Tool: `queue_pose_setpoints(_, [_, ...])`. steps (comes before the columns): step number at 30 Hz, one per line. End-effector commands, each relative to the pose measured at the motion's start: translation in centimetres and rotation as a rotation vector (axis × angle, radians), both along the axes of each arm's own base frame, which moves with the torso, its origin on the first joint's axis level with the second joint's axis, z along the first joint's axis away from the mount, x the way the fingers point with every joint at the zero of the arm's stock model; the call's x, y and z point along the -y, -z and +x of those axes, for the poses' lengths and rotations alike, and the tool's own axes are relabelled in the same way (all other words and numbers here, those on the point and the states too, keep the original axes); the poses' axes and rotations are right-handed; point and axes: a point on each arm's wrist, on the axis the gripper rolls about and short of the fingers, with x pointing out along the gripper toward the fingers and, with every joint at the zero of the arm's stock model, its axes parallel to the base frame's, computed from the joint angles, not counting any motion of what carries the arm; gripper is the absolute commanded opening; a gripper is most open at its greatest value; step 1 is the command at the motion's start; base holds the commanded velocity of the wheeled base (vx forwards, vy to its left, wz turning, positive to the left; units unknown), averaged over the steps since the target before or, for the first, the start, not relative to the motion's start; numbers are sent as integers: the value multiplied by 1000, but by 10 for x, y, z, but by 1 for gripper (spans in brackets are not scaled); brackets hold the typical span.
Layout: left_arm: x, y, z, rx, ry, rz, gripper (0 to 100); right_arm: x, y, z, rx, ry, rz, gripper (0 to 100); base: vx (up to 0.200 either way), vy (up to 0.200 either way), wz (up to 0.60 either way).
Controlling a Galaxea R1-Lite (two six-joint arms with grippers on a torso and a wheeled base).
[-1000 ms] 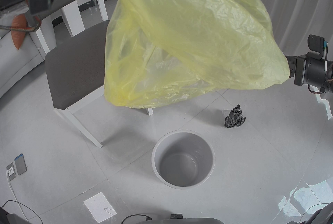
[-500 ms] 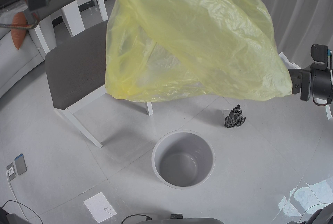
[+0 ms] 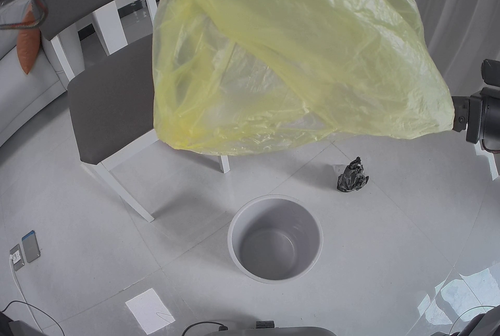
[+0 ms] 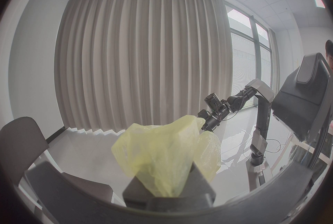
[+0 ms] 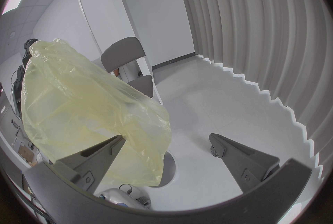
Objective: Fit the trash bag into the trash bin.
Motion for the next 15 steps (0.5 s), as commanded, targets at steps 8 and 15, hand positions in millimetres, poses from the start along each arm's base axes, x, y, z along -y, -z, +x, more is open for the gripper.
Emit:
queue_pose_setpoints(8, [5,0,3,3,16,-4,0,-10,-1,10,-8,-34,-4,100,0,0,0])
queue_pose_setpoints(15, [6,2,7,-7,4,2,0,-11,3,10,-25,-39,-15,0,0,0,0])
